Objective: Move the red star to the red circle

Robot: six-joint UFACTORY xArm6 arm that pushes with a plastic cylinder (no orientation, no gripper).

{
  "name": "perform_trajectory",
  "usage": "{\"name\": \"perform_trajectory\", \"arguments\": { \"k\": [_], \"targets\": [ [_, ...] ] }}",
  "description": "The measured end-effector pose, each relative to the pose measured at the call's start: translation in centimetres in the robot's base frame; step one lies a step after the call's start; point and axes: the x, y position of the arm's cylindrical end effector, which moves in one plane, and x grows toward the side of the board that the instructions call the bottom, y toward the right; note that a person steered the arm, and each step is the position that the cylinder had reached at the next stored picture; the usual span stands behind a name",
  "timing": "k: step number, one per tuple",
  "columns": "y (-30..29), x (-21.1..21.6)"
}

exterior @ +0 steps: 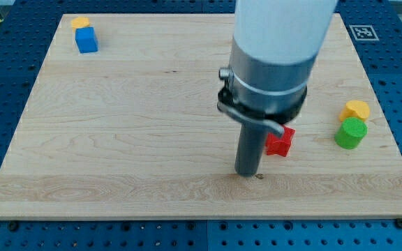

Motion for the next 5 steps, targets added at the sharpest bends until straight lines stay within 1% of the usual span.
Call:
{"name": "perform_trajectory", "arguments": {
  "k": [1,4,5],
  "targets": [
    [1.2,2.5],
    [1.3,-8.9],
    [0.6,-8.2]
  ]
}}
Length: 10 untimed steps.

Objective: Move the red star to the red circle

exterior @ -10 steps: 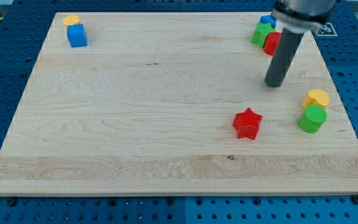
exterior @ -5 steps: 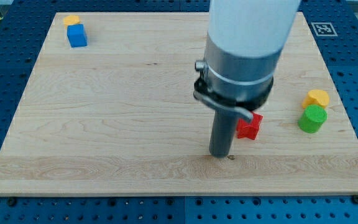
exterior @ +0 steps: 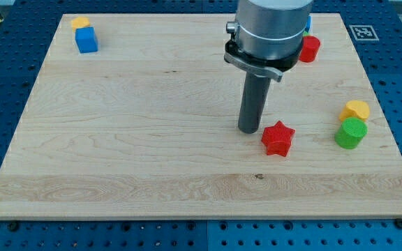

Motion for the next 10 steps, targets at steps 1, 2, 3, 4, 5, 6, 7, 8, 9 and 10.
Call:
{"name": "perform_trajectory", "arguments": {
  "k": [1,2,3,4,5,6,7,8,9,10],
  "targets": [
    [-3.4,5.6],
    [-3.3,8.9],
    [0.6,6.7],
    [0.9,6.6],
    [3.2,4.8],
    [3.9,4.4],
    [5.7,1.7],
    [6.3,-1.1],
    [7.1,-4.9],
    [8.2,-9.1]
  ]
}}
